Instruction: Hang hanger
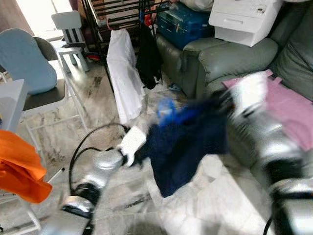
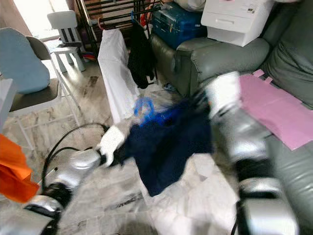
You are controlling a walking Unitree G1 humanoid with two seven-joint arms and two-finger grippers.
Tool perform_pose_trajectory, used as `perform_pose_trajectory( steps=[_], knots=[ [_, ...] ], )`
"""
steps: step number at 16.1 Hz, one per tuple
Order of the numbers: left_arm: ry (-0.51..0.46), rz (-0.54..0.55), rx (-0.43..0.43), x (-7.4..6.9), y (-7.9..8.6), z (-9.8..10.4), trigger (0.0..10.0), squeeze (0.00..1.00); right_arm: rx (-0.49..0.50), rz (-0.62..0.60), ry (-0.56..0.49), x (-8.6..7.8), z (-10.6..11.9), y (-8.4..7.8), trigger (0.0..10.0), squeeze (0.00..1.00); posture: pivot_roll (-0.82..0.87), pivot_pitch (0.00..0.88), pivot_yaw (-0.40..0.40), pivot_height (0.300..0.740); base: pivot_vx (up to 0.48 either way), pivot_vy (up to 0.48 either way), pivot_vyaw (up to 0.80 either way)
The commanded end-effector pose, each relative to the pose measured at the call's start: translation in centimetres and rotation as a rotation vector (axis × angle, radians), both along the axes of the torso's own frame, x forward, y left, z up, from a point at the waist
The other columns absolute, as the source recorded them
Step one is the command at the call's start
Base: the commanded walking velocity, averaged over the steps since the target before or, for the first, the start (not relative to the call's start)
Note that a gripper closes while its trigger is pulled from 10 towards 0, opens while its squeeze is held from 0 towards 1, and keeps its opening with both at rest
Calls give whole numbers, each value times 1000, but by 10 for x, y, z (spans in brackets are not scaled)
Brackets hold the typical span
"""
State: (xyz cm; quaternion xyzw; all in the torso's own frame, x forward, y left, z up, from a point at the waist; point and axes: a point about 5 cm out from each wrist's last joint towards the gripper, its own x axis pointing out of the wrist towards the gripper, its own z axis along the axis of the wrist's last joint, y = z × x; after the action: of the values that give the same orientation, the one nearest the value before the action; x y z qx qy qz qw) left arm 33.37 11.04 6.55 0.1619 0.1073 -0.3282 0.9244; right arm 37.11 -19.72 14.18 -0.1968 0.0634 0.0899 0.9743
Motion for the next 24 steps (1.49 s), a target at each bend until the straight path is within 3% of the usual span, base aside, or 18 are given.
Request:
perform_pose_trajectory(
  steps=[1, 3, 4, 6, 7, 8, 9, 11, 13, 14, 15, 18, 19, 20, 21, 23, 24],
  knots=[
    [-106, 65, 9, 12, 10, 20, 0, 0, -46, -7, 46, -5, -17, 1, 0, 0, -229, 0, 90, 740, 0, 0, 0],
    [-134, 83, -17, 14, 11, 24, 0, 0, 7, 55, 34, -4, -15, 14, 0, 0, -232, 0, 92, 740, 0, 0, 0],
    [-147, 98, -23, 15, 10, 26, 510, 0, -1, 62, 24, -3, -15, 20, 0, 0, -232, 0, 93, 740, 0, 0, 0],
    [-158, 100, -30, 15, 6, 27, 431, 0, -9, 78, 10, 1, -15, 31, 0, 0, -227, 0, 90, 740, 0, 0, 0],
    [-153, 103, -44, 15, 3, 28, 902, 0, -3, 114, 6, 2, -14, 41, 0, 0, -226, 0, 88, 740, 0, 0, 0],
    [-141, 107, -52, 15, 2, 27, 2196, 0, 2, 159, 2, 1, -13, 50, 0, 0, -226, 0, 88, 740, 0, 0, 0],
    [-124, 116, -42, 15, 1, 25, 2314, 0, 23, 216, 0, -2, -13, 60, 0, 0, -227, 0, 87, 740, 0, 0, 0],
    [-90, 143, -60, 14, -5, 20, 2235, 0, 52, 380, 52, -16, -25, 91, 0, 0, -230, 0, 86, 740, 0, 0, 0],
    [-86, 136, -63, 14, -11, 20, 2353, 0, 30, 495, 139, -33, -45, 106, 0, 0, -231, 0, 83, 740, 0, 0, 0],
    [-85, 132, -64, 14, -13, 20, 2431, 0, 6, 537, 195, -40, -56, 108, 0, 0, -231, 0, 82, 740, 0, 0, 0],
    [-79, 130, -62, 14, -14, 20, 3216, 0, -32, 551, 291, -53, -76, 102, 0, 0, -231, 0, 82, 740, 0, 0, 0],
    [-50, 159, -43, 14, -11, 16, 3333, 0, -75, 583, 383, -70, -95, 93, 0, 0, -236, 0, 83, 740, 0, 0, 0],
    [-47, 150, -40, 13, -12, 15, 7020, 0, -126, 531, 372, -72, -98, 83, 10000, 0, -236, 0, 83, 740, 0, 0, 0],
    [-46, 146, -34, 13, -12, 15, 8314, 0, -125, 521, 369, -71, -97, 82, 10000, 0, -236, 0, 83, 740, 0, 0, 0],
    [-55, 138, -25, 13, -10, 16, 9373, 0, -131, 447, 240, -61, -76, 64, 10000, 1000, -235, 0, 85, 740, 0, 0, 0],
    [-75, 116, 9, 13, -3, 17, 10000, 0, -199, 496, 138, -60, -52, 48, 10000, 1000, -237, 0, 87, 740, 0, 0, 0],
    [-83, 108, 27, 13, 0, 17, 9608, 0, -202, 528, 111, -61, -44, 43, 10000, 1000, -237, 0, 87, 740, 0, 0, 0]
  ],
)
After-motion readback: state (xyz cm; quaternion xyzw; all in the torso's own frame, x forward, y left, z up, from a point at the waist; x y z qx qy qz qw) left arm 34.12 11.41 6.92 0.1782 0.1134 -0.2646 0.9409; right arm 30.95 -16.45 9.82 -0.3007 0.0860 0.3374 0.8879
